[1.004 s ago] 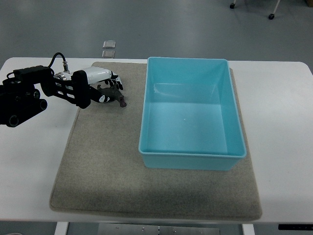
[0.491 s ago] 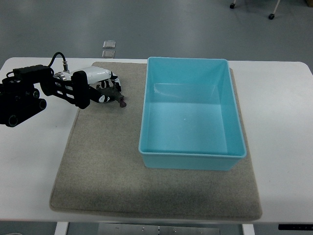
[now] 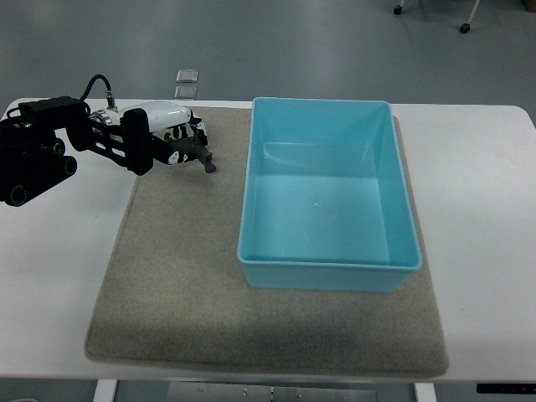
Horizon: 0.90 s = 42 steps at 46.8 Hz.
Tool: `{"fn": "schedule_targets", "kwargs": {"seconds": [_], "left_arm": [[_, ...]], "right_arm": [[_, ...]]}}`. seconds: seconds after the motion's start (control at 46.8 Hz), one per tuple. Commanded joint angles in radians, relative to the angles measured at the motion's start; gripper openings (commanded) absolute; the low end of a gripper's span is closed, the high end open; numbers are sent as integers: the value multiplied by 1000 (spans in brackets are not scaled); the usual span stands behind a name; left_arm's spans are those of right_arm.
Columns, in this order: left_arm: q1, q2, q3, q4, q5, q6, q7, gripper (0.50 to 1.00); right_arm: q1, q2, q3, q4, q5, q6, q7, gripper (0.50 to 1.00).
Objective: Place brown hippo in blue box with left hand
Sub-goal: 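Lift the hippo up off the mat with the left hand, then carry the hippo over the blue box and lower it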
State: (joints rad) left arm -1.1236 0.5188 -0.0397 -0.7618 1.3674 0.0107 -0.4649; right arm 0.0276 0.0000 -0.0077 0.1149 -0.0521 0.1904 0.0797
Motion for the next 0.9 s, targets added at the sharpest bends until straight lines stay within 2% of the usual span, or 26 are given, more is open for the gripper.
{"fn": "schedule_targets", "kwargs": {"seconds": [0.0,0.384,0.662,0.876], "left_arm": [[-27,26,-5,-10,-4,-3,-1,500],[-120,110,-22,-102,-21,-90,-4,500],[-188,145,-31,-223,-30,-153,-4,500],[-214,118,-31,-234,-27,-164,-1,500]], "right_arm": [[0,0,0,0,0,0,0,936],[0,0,0,0,0,0,0,936],[0,0,0,0,0,0,0,936],[0,0,0,0,0,0,0,936]]}}
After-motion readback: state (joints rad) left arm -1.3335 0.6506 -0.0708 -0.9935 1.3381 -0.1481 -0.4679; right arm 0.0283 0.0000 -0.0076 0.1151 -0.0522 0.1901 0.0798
